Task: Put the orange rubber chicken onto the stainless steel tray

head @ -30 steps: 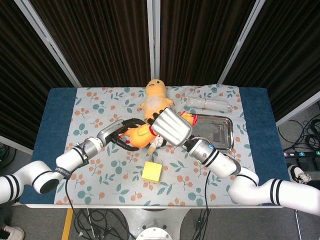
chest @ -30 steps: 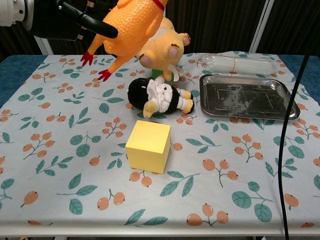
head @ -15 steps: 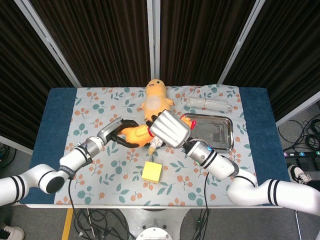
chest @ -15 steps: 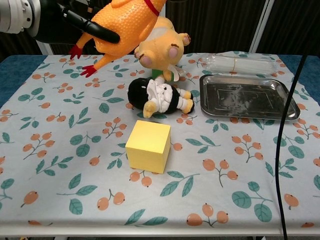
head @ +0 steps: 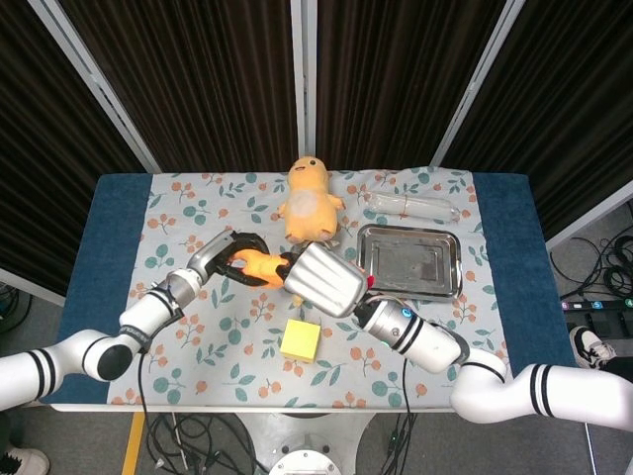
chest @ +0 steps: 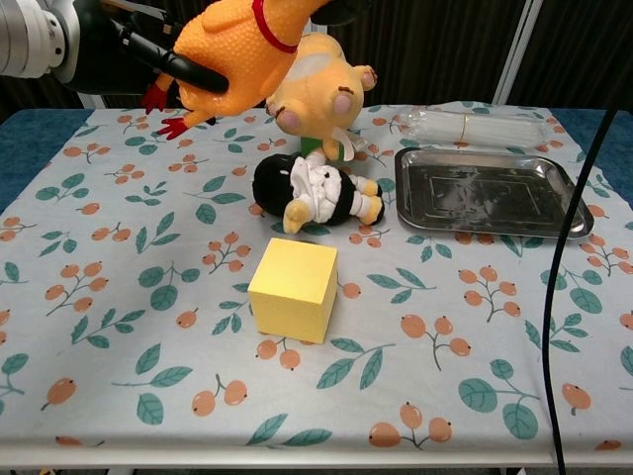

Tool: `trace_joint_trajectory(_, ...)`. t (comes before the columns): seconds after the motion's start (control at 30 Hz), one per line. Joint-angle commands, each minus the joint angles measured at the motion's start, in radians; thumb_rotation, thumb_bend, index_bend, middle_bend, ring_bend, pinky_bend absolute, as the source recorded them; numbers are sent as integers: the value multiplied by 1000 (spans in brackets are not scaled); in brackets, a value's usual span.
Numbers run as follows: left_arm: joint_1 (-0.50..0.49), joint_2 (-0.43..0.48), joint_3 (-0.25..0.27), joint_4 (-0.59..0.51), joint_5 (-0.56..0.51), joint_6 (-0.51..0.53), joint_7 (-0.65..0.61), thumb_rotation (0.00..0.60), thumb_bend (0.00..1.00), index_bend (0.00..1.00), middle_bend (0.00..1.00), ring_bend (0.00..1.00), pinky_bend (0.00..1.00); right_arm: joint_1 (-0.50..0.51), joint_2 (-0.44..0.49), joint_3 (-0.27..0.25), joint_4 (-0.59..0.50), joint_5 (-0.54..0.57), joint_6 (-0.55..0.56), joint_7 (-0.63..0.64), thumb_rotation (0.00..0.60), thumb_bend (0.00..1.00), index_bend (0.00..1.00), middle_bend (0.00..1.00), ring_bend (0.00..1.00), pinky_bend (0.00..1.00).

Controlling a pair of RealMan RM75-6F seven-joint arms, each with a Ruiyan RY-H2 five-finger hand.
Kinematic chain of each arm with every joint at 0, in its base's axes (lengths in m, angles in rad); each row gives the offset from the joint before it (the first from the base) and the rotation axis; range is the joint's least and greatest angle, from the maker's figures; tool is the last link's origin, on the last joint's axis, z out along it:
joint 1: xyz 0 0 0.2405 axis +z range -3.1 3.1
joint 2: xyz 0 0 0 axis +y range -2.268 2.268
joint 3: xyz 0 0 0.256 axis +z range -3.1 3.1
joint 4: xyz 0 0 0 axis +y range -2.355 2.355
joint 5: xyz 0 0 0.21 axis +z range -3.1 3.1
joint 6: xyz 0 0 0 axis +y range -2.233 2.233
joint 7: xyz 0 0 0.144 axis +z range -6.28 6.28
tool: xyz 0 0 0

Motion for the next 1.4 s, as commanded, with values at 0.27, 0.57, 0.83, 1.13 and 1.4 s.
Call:
trace_joint_trajectory(0.27,40,-10,-37,-10,-27,7,40,600,711,931,948,871,979,-4,2,-3,7,4,13,-2,600,207,982,781,740,995)
trace_joint_trajectory(0.57,105,-13,-80,-38,83,-16,-4,600,532,223,236,177,368,-10,1,-2,45,41,12,18,600,207,982,782,743,998)
trace_joint_trajectory(0.83,159,-14,-123,-46,219,-29,-89,600,373,175,116,103,291,1,-15,-2,83,53,1,37,600,207,982,783,746,1000)
trace_joint_trajectory(1.13,155,-18,-131,-34,328,-65,-144,600,372,175,116,103,290,11,-29,0,109,58,-2,58,600,207,983,784,745,1000)
trace_joint_trajectory(1.4,148,-11,-127,-25,408,-88,-225,600,306,177,128,103,288,16,-39,-6,117,59,-1,60,600,207,983,784,746,1000)
